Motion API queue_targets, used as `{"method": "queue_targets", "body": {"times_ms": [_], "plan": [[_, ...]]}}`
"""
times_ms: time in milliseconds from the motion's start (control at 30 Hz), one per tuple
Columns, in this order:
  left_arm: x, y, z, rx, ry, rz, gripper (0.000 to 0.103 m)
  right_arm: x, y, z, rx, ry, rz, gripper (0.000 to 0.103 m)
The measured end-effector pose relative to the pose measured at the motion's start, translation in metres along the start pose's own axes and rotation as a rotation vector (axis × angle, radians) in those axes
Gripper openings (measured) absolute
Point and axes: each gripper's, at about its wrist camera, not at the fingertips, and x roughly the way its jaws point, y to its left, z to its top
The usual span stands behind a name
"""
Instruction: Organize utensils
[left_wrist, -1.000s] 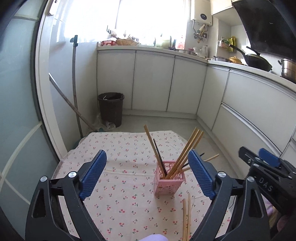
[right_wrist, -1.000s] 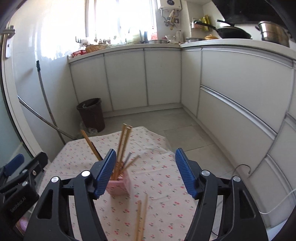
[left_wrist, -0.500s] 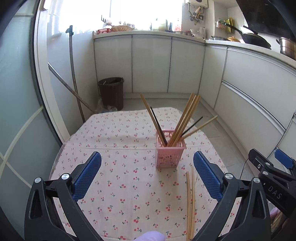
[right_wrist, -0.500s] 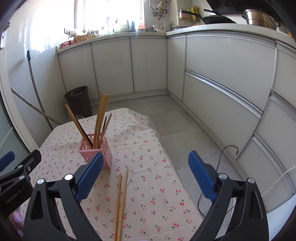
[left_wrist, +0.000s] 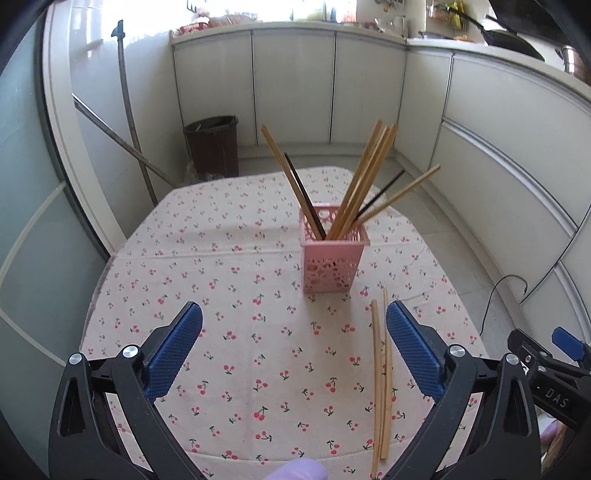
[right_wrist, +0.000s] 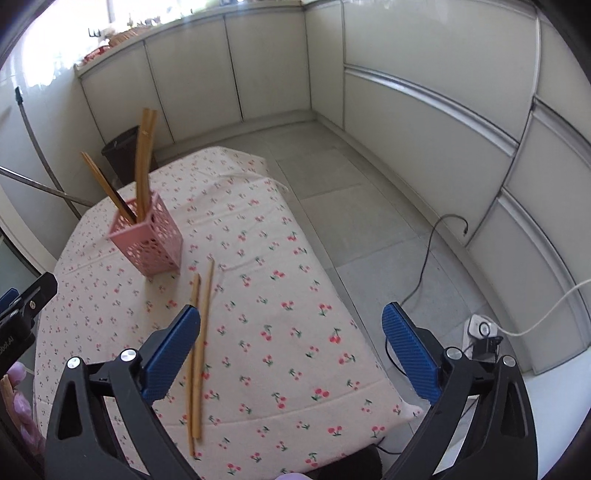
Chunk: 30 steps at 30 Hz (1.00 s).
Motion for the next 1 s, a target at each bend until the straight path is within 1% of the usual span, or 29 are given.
{"method": "queue_targets", "body": {"times_ms": [100,200,233,333,400,500,533,633,767,867,933,1000], "plan": [[0.023,-0.008,-0.006,0.009,0.072,-0.002,0.096,0.014,-0.016,-0.004,0.067,0.092,0.025,0.096],[0.052,-0.018,-0.01,0.023,0.168,-0.032,0.096,0.025,-0.033,-0.007,0.165,0.173,0.071,0.096],[0.064,-0.022,-0.01,0.028,0.213,-0.044,0.096,0.027,-0.039,-0.008,0.207,0.196,0.093,0.096],[0.089,-0.026,-0.01,0.005,0.298,-0.085,0.095,0.032,-0.051,-0.01,0.294,0.231,0.129,0.096],[0.103,-0.029,-0.008,-0.016,0.342,-0.089,0.094,0.035,-0.06,-0.012,0.355,0.257,0.158,0.096],[0.123,-0.034,-0.008,-0.05,0.413,-0.105,0.089,0.04,-0.069,-0.014,0.436,0.299,0.229,0.096],[0.132,-0.036,-0.01,-0.067,0.452,-0.111,0.087,0.042,-0.071,-0.015,0.456,0.312,0.245,0.096],[0.149,-0.04,-0.015,-0.108,0.519,-0.125,0.082,0.043,-0.075,-0.015,0.487,0.329,0.273,0.096],[0.161,-0.043,-0.018,-0.149,0.543,-0.102,0.076,0.042,-0.077,-0.014,0.508,0.334,0.299,0.096],[0.167,-0.049,-0.017,-0.135,0.531,-0.075,0.069,0.042,-0.078,-0.013,0.516,0.342,0.328,0.096],[0.171,-0.055,-0.017,-0.117,0.532,-0.068,0.058,0.041,-0.078,-0.012,0.512,0.342,0.325,0.096],[0.175,-0.058,-0.018,-0.098,0.527,-0.049,0.051,0.04,-0.079,-0.012,0.506,0.338,0.321,0.096]]}}
